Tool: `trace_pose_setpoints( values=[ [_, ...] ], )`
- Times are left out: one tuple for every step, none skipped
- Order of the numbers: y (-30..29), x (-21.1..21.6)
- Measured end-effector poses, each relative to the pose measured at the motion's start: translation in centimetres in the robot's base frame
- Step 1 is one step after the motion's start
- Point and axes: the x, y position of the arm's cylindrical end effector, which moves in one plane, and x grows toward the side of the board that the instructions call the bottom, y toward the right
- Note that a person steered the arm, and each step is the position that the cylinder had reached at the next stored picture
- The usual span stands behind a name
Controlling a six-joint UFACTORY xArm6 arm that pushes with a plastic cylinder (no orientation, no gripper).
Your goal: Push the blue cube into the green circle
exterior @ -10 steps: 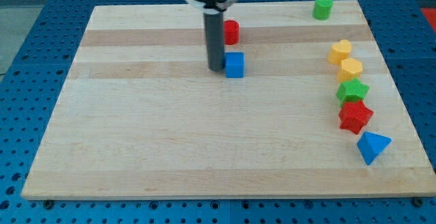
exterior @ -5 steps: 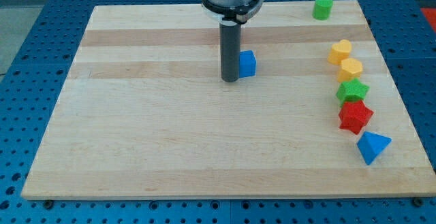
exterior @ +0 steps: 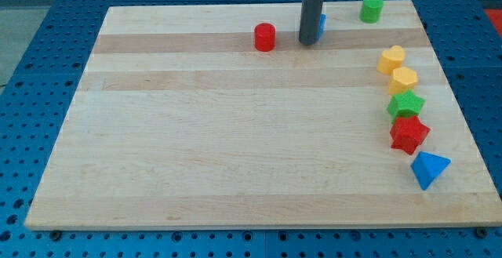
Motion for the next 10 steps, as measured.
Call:
trace_pose_setpoints(
  values=[
    [-0.5, -1.4],
    [-4.0, -2.8],
    [-2.6, -3.8],
    [1.6, -4.2],
    [1.3, -4.2],
    [2.8, -3.9],
    [4.7, -3.9],
    [4.7, -4.0],
    [4.7, -4.2],
    [5.4, -4.4]
  ],
)
